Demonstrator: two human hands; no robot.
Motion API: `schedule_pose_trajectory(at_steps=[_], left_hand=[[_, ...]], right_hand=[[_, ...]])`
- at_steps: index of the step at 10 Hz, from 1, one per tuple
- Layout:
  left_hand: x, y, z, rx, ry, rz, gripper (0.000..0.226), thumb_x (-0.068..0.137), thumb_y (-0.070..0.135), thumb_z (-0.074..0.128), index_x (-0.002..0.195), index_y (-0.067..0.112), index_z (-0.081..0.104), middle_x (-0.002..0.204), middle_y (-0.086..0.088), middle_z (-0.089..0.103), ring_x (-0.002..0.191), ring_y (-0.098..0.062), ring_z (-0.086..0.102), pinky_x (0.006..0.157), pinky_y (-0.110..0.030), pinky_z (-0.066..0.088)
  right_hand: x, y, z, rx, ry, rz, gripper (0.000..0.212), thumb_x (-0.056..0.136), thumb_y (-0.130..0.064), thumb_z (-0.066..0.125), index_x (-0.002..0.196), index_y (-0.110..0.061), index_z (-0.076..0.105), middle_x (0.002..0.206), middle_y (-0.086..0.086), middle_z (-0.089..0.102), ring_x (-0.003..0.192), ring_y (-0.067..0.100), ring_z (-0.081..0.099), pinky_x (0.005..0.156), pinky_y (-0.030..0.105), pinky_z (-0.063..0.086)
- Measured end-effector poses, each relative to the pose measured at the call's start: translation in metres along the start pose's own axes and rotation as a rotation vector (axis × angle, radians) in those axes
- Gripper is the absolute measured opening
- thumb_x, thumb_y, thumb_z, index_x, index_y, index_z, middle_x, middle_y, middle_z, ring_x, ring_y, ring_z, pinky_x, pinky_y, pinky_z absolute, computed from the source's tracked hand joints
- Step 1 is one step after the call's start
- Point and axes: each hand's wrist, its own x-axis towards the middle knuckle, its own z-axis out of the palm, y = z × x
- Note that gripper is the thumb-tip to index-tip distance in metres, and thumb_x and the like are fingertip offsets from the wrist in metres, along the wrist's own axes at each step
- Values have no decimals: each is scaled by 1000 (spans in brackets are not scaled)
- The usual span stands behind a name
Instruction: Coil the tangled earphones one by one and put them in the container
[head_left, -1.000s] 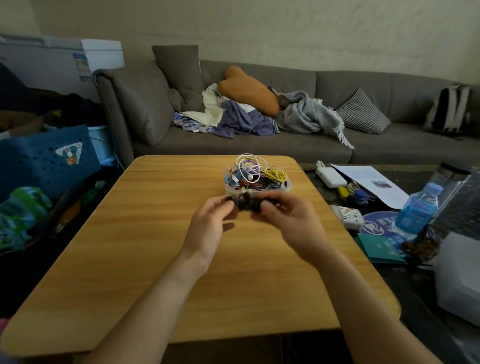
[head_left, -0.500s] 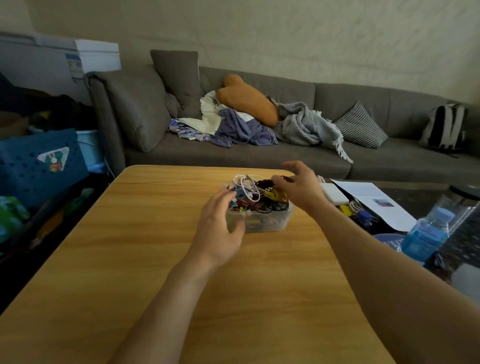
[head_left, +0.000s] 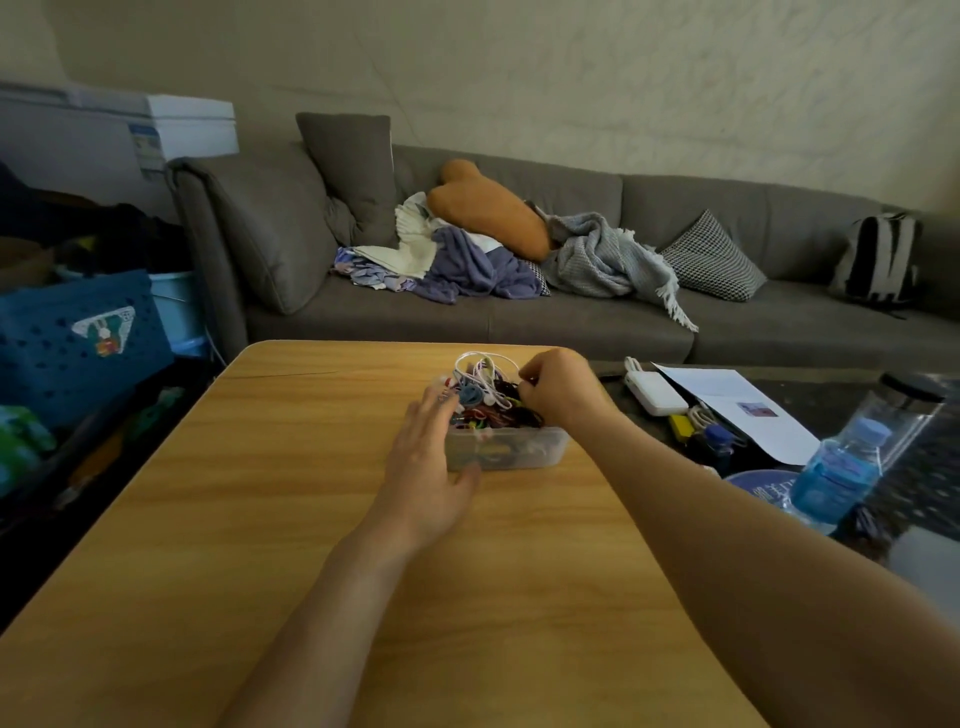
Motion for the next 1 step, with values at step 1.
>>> schedule_pose_trajectory(at_steps=[1], left_hand=[[-7,3,-7,-86,176,-59,58,90,15,64,143,16,40,149,4,32,142,-12,23,113,-23,20]], right_hand=[[-6,1,-17,213,147,119,35,88,-15,64,122,-10,68,118,9,69,98,22,66,75,24,46]])
